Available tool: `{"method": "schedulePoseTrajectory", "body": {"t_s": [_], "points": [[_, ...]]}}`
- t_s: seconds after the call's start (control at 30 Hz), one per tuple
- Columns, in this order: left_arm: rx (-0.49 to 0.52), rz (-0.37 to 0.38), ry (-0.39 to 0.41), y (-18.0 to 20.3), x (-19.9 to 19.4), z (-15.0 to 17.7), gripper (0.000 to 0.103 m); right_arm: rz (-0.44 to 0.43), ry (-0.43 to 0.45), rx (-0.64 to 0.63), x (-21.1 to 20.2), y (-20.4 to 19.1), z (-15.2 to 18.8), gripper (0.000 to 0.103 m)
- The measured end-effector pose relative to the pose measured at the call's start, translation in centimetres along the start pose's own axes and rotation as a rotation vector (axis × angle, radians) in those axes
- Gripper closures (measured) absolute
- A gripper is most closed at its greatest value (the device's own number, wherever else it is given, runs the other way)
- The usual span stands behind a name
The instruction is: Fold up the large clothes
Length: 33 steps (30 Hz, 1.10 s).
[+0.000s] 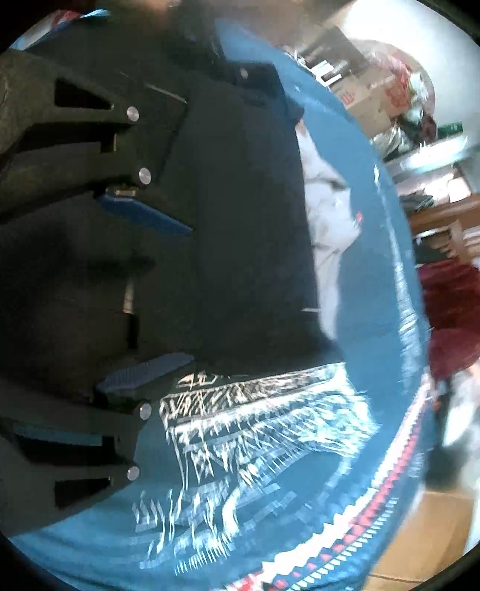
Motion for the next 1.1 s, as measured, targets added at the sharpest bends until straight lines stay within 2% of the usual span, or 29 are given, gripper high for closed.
{"method": "schedulePoseTrajectory", "body": {"t_s": [0.1,0.2,0.3,0.37,0.5,0.6,0.7,0.8,0.93,1.1], "points": [[0.002,-0.021,0.003,-0.5,-0.9,0.5,0.009,-0.021,0.017,-0.020,-2.8,0.3,1.3,0.026],[0.015,-0.030,0.003,0.0,-2.8,1.3,0.009,-0.071,-0.032,0.008,-4.8,1.3,3.8,0.024],[0.017,-0.005,0.023,-0.4,-5.9,3.0,0.009,-0.125,-0.089,0.066,-7.2,3.7,6.4,0.024],[0.003,0.024,0.052,-1.5,-8.7,5.1,0.009,-0.142,-0.136,0.096,-8.5,5.7,8.5,0.024],[-0.085,0.080,0.071,-5.2,-13.7,11.4,0.009,-0.066,-0.194,0.105,-10.7,10.0,13.4,0.024],[-0.086,0.042,0.061,-6.2,-16.8,16.2,0.009,-0.072,-0.233,0.128,-11.9,11.1,16.5,0.024],[-0.097,0.052,0.045,-5.6,-18.8,20.3,0.009,-0.095,-0.280,0.111,-12.3,10.2,19.3,0.025],[-0.110,0.095,0.033,-4.5,-20.1,23.5,0.009,-0.117,-0.322,0.075,-11.9,8.9,21.2,0.025],[-0.133,0.170,0.007,-3.4,-20.9,26.9,0.009,-0.142,-0.332,0.089,-11.5,8.7,21.8,0.025],[-0.236,0.292,0.015,-4.2,-22.6,30.5,0.010,-0.139,-0.343,0.094,-11.5,8.9,22.8,0.025]]}}
Point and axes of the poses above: each gripper's, at about its wrist camera, not at the fingertips, and x roughly the way its jaws point, y to its right, z to its underside, the point moved 10 cm from there along x, roughly the way its jaws point, and after that the axes turned 13 degrees about x, right-handed, at the moved point
